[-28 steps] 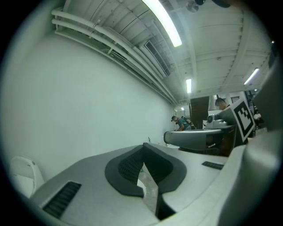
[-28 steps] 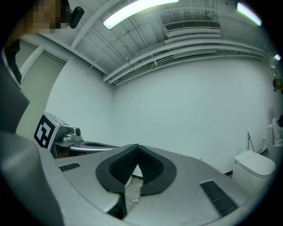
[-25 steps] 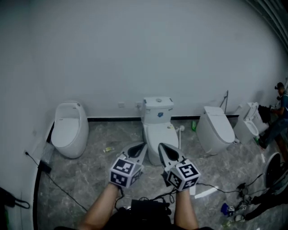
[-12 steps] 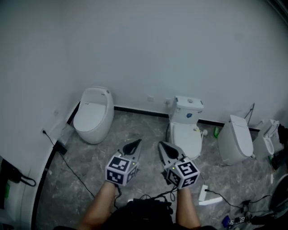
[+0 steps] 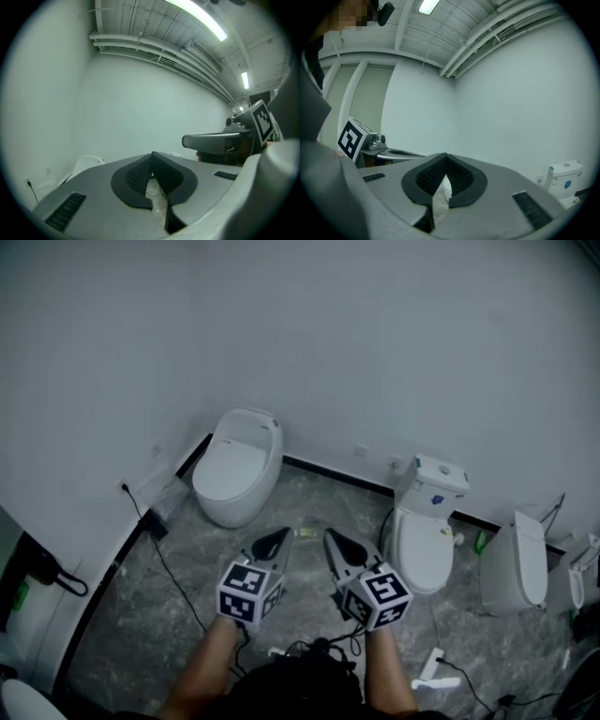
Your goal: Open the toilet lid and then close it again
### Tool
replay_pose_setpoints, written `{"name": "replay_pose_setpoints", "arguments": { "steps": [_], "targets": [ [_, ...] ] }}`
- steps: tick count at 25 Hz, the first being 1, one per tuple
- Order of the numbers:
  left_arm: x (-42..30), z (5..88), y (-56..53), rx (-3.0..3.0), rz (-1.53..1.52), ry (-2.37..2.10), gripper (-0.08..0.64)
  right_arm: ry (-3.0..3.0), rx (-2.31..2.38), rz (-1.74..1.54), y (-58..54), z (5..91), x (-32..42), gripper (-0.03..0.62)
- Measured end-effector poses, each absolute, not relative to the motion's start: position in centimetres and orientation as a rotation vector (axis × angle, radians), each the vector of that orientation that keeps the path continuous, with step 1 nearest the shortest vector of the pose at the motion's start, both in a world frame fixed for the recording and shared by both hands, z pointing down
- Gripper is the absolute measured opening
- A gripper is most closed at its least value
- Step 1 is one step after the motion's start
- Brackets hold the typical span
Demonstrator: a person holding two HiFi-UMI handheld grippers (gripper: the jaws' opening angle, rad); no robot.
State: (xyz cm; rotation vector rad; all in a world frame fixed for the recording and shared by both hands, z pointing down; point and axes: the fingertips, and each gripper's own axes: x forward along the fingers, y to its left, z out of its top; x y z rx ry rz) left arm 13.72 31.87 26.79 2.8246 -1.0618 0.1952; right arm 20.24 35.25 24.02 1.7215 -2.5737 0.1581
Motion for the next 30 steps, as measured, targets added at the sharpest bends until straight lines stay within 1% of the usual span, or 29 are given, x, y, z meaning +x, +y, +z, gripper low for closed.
{"name": "replay_pose_setpoints", "arguments": {
  "steps": [10,24,30],
  "targets": [
    [7.6,28.2,25.9,2.679,0.211,-1.32,0.006,-2.725,1.47,0.192,27.9,25.0,14.4,0.009],
    [4.6,29.3,17.0,2.475,0.255,-1.602,0.006,-2.863,1.19,0.244,17.2,26.1,12.5,0.009],
    [3.4,30.0,15.1,2.404,0.314,-1.68,0.006,-2.896,1.117,0.263,14.3,26.7,11.7,0.009]
  ]
}}
